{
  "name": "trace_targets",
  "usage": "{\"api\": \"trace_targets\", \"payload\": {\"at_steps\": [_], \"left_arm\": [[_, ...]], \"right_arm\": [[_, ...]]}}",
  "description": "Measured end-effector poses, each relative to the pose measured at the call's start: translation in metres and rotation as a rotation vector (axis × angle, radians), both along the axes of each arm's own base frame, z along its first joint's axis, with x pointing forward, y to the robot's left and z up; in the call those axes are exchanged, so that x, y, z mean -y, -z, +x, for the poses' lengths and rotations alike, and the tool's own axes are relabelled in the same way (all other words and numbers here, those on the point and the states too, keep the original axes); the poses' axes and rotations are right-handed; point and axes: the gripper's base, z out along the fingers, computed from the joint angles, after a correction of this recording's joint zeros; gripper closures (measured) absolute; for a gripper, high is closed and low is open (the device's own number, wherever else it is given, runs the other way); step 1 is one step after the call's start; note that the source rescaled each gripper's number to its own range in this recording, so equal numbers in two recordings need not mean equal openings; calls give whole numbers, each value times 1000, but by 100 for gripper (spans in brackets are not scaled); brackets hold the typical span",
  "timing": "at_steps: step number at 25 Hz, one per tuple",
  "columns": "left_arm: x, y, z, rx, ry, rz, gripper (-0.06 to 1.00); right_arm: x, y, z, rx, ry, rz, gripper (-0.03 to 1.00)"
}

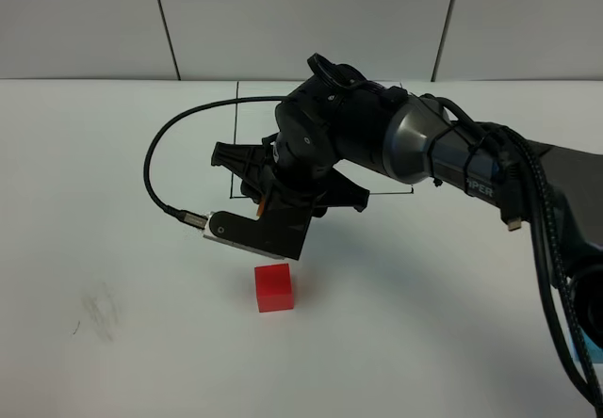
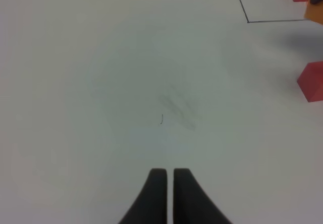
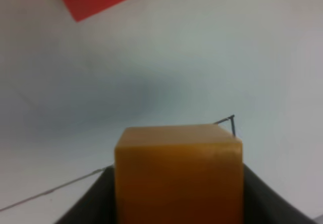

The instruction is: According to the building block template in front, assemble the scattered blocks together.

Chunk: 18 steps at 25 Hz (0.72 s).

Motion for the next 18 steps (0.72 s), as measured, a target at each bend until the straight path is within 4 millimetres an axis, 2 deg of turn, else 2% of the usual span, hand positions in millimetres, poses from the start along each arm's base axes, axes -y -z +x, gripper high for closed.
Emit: {"api": "trace_targets", "payload": {"at_steps": [5,18], "left_arm": [[0,0,0,0,0,0,94],[0,0,0,0,0,0,94]], "right_arm": [[0,13,2,-7,-9,-39,44],[-6,14,-8,-18,-44,-89,44]]}}
